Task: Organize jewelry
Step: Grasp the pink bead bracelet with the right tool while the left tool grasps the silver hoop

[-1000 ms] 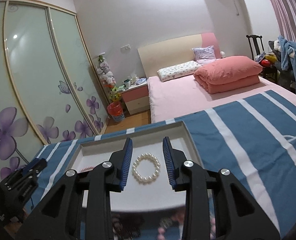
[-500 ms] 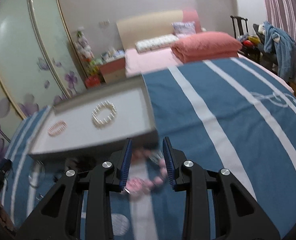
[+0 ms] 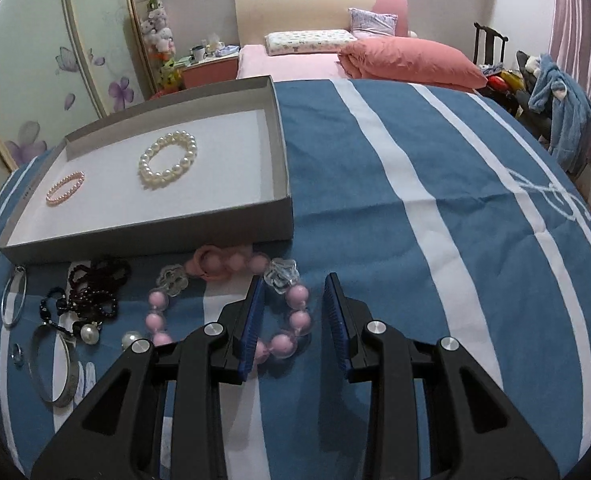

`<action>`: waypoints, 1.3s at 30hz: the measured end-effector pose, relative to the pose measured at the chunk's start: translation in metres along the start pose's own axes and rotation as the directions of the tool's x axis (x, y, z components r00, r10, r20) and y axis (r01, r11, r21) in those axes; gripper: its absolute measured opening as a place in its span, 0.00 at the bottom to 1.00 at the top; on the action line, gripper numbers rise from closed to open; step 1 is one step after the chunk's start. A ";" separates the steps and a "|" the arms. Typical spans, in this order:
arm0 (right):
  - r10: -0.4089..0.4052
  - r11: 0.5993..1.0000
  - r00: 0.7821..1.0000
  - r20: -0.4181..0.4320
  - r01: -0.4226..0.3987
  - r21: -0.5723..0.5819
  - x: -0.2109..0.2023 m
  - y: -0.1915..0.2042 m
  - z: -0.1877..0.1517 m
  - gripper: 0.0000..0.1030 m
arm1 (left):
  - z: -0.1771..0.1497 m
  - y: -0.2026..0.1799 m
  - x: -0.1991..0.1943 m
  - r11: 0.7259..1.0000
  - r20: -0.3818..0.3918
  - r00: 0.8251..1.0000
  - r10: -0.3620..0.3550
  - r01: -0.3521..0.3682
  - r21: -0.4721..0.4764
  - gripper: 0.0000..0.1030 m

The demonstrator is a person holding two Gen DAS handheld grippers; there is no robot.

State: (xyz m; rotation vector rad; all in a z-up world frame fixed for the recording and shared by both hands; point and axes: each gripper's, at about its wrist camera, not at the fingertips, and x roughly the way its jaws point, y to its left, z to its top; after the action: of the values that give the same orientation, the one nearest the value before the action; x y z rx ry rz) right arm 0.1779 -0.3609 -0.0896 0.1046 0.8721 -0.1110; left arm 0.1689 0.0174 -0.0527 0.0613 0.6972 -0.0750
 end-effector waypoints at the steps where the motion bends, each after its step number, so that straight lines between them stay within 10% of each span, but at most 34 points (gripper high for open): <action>1: -0.002 1.000 1.000 0.000 0.002 -0.005 0.000 0.001 0.000 0.32 | 0.000 0.001 0.001 1.000 -0.005 1.000 -0.003 0.003 -0.003 0.57; 10: 0.006 0.999 1.000 0.009 -0.006 -0.052 0.002 0.008 0.001 0.17 | 0.000 -0.005 0.013 1.000 -0.052 0.998 -0.018 0.019 0.017 0.60; 39: 0.017 0.999 1.000 0.005 -0.017 -0.046 0.002 0.009 0.001 0.17 | 0.015 -0.026 0.068 1.000 -0.238 0.971 -0.012 0.008 -0.015 0.85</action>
State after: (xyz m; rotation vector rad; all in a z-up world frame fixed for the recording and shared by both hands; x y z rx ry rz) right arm 0.1813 -0.3520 -0.0906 0.0686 0.8676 -0.0756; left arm 0.2280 -0.0133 -0.0862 0.0536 0.9379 -0.0729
